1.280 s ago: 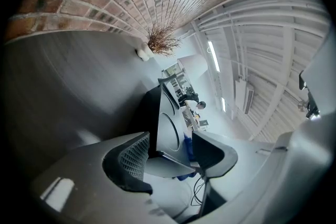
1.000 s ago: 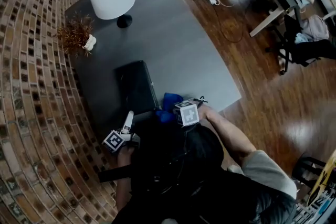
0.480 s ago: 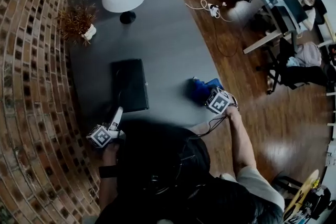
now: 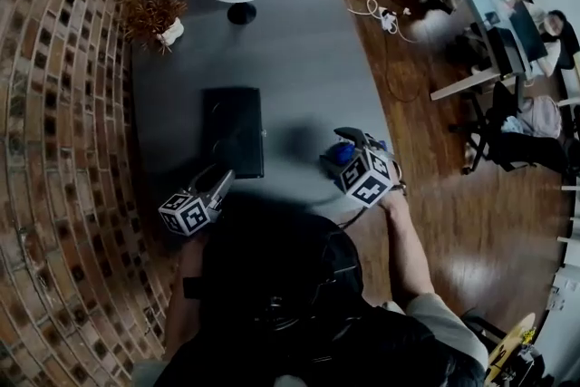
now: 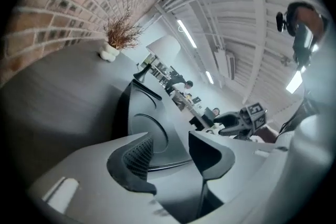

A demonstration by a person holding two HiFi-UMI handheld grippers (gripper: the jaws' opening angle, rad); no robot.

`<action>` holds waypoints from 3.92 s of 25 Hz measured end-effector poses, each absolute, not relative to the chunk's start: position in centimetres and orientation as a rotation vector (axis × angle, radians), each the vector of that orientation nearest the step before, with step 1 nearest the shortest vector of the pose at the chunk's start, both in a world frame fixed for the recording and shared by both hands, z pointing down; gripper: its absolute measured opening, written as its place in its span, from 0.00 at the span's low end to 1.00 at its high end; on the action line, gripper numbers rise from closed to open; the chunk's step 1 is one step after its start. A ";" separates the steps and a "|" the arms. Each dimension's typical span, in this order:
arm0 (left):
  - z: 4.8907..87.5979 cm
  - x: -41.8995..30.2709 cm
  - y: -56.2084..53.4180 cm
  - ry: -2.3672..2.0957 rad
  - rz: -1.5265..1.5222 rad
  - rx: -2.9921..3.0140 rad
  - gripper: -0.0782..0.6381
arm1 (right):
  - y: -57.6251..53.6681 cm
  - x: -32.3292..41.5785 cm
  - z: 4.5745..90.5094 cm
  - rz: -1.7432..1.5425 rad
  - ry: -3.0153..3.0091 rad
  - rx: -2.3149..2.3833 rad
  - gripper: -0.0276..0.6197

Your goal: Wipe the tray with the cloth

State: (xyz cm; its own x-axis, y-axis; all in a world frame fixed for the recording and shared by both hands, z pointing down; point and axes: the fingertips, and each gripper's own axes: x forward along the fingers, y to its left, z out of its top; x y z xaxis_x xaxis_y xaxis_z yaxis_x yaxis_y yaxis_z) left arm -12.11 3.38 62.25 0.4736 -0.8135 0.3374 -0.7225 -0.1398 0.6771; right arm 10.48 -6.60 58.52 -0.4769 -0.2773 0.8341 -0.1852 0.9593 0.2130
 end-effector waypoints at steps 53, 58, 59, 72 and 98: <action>62.0 -4.7 3.3 -1.050 0.245 2.137 0.32 | -7.4 25.8 57.3 0.440 -2.127 0.755 0.76; 61.8 -4.7 3.2 -1.061 0.242 2.140 0.33 | -3.8 24.3 69.9 0.418 -1.884 0.636 0.79; 61.8 -4.6 3.2 -1.062 0.242 2.142 0.33 | -3.9 24.0 71.6 0.455 -1.856 0.630 0.78; 61.6 -4.7 3.1 -1.061 0.167 2.129 0.30 | -14.4 0.3 59.9 0.597 -2.330 0.591 0.38; 61.3 -4.7 2.9 -1.062 0.143 2.149 0.26 | -11.1 -4.0 70.7 -0.616 -1.751 -0.161 0.36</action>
